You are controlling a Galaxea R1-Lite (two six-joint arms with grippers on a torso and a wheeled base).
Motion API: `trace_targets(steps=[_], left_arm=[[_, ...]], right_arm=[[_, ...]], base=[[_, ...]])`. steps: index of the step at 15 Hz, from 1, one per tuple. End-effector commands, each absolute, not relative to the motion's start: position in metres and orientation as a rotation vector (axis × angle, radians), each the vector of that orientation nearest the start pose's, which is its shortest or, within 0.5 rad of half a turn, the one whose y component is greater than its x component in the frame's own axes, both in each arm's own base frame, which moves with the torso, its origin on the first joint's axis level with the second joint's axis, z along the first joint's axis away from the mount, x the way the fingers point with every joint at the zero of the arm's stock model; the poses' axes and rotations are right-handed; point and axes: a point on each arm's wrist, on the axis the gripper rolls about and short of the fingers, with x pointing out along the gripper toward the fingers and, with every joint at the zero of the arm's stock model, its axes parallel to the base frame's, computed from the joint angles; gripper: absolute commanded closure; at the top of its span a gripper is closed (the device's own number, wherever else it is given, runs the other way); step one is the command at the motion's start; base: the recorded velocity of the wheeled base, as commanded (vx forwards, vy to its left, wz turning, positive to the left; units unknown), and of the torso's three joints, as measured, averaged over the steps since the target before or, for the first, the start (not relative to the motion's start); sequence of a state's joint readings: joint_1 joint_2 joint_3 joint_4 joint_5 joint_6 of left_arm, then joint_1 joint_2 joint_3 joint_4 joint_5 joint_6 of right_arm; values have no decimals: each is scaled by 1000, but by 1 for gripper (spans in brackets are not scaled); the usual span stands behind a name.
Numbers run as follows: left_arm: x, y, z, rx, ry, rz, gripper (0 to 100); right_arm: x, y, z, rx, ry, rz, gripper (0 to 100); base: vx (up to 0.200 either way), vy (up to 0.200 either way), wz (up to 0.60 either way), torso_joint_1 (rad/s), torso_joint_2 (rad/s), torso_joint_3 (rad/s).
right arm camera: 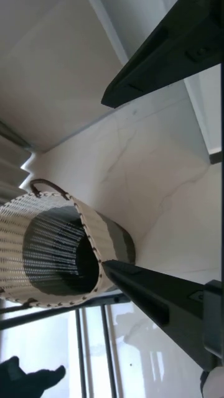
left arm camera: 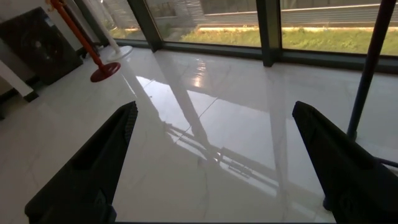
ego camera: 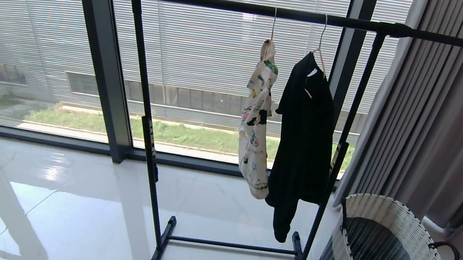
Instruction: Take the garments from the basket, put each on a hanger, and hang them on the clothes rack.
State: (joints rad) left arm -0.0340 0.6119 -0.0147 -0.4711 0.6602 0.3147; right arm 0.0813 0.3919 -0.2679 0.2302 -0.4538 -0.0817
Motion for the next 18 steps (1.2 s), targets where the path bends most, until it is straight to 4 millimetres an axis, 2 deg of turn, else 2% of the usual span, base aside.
trace_targets(steps=[1,3,5,11,13,15,18], left_arm=[[-3,14,108,292,68,622,0],[-23,15,92,260,3,634,0],[-28,14,86,261,4,671,0],[-28,14,84,277,24,680,0],[-27,13,84,252,6,633,0],[-25,10,84,165,-37,466,0],[-23,2,82,45,-58,73,0]], right_arm=[[-30,-13,86,-126,199,-510,0],[-36,-12,83,-84,135,-547,0],[-37,-12,83,-53,125,-563,0],[-36,-12,82,-50,125,-564,0],[-36,-12,83,-60,127,-564,0],[-36,-12,82,-52,126,-564,0],[-36,-12,82,-35,121,-564,0]], base=[[0,0,0,0,0,0],[0,0,0,0,0,0],[0,0,0,0,0,0],[0,0,0,0,0,0],[0,0,0,0,0,0],[0,0,0,0,0,0],[0,0,0,0,0,0]])
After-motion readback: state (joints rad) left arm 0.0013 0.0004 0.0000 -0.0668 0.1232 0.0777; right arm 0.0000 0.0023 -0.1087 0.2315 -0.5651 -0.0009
